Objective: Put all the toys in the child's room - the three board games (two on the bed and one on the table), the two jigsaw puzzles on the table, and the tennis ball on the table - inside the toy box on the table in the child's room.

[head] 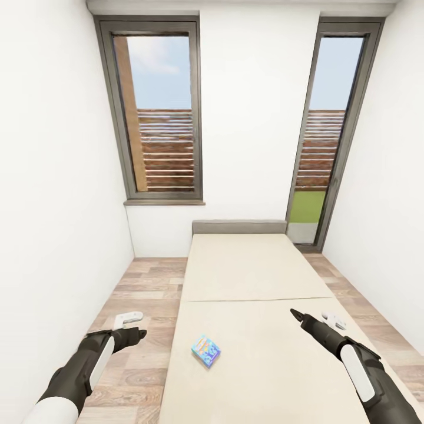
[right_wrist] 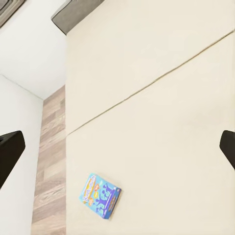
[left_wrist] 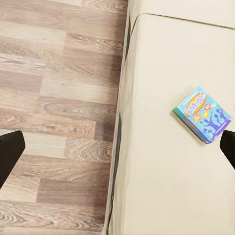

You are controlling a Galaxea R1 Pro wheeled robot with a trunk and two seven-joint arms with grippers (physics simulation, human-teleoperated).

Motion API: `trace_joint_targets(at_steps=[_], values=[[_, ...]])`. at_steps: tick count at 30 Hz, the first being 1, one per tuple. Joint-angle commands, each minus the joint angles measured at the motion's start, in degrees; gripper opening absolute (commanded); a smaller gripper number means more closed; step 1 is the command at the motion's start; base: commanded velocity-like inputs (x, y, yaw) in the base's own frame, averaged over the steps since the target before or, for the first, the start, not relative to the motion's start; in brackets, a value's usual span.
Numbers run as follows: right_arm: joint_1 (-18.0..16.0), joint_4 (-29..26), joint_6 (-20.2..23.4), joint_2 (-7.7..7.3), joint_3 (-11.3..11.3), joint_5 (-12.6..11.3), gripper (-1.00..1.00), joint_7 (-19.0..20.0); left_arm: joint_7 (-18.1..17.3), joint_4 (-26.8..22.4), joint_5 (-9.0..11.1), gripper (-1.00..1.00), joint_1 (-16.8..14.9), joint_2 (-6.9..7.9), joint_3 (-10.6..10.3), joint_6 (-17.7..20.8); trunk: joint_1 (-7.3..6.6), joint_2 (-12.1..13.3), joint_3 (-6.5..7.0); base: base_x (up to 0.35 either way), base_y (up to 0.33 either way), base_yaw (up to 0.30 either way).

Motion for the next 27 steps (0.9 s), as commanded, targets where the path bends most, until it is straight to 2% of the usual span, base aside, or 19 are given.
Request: trace_joint_targets(at_steps=[1,27], values=[[0.0,0.0,0.4,0.01,-0.1,-0.3,1.0,0.2,0.0,0.0,0.5,1.0,0.0,-0.01,0.1,0.3,0.02,0.0,-0.03,0.0,-0.019,0.0],[0.0,-0.3,0.4,0.0,-0.2,-0.7,1.0,0.5,0.0,0.0,0.4,1.0,0.0,-0.16,-0.1,0.2,0.02,0.0,-0.03,0.0,-0.011,0.0]])
